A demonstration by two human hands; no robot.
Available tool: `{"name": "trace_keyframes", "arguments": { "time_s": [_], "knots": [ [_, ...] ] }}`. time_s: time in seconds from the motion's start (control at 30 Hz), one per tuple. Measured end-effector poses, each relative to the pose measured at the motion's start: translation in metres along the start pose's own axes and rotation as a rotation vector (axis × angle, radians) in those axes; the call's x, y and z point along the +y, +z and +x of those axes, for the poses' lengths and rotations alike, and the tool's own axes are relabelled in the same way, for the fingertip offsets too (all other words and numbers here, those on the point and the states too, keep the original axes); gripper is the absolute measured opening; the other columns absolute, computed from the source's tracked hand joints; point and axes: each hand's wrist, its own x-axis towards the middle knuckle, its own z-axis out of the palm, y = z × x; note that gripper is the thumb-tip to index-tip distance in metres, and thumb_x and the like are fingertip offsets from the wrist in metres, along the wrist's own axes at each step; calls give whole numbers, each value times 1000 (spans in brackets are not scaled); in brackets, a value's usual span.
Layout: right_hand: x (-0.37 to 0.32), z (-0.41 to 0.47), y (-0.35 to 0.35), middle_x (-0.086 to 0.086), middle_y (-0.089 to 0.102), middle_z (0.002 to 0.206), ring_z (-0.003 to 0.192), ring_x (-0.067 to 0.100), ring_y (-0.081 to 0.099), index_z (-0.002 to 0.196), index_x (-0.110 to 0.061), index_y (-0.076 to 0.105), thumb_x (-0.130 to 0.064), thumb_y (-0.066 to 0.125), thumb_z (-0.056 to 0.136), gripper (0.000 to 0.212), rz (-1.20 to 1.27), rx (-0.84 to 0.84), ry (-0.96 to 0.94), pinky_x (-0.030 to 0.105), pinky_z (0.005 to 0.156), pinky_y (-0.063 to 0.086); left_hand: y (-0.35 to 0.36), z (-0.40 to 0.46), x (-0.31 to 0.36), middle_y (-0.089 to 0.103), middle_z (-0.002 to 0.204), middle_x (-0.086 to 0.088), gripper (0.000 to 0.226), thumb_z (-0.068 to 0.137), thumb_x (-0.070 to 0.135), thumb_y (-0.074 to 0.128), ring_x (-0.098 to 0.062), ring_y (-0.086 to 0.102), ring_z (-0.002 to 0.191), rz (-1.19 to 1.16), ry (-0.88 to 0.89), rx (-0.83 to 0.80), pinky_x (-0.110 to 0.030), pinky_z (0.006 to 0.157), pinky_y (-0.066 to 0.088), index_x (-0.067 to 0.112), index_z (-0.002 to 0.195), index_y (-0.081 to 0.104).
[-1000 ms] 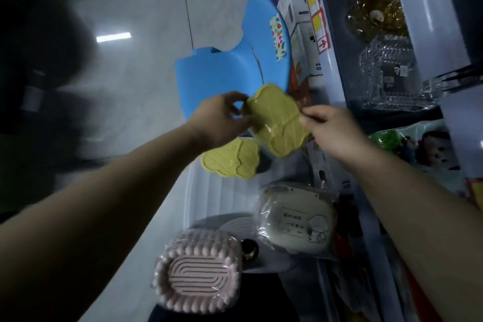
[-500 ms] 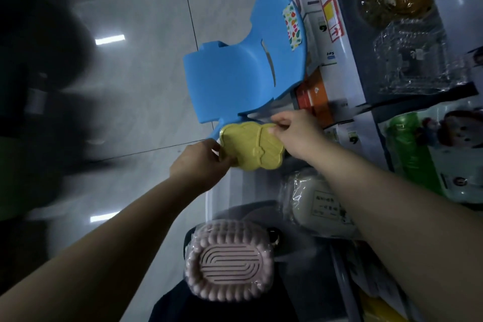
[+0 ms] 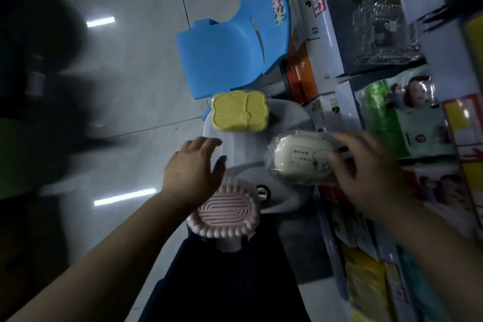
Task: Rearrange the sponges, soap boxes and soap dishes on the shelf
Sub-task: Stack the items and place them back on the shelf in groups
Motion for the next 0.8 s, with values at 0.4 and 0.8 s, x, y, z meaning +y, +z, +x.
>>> {"name": "trace_keyframes", "arguments": {
  "time_s": [0.4, 0.8],
  "knots": [
    [-53, -50, 131, 6, 25, 154, 137, 26, 31, 149, -22, 5, -16, 65, 83, 89, 0, -636, 122, 38, 106, 35, 40, -86, -64, 35, 151, -3, 98, 86, 45, 61, -23, 41, 133, 253, -260, -598, -39, 103, 39, 21, 151, -7],
    [-55, -40, 161, 9, 55, 125, 112, 27, 54, 123, -15, 39, -17, 66, 77, 53, 191, -430, 255, 34, 91, 45, 62, -59, -65, 57, 131, -5, 72, 82, 39, 64, -27, 55, 116, 72, -277, -419, -43, 94, 48, 24, 140, 25]
  ]
}}
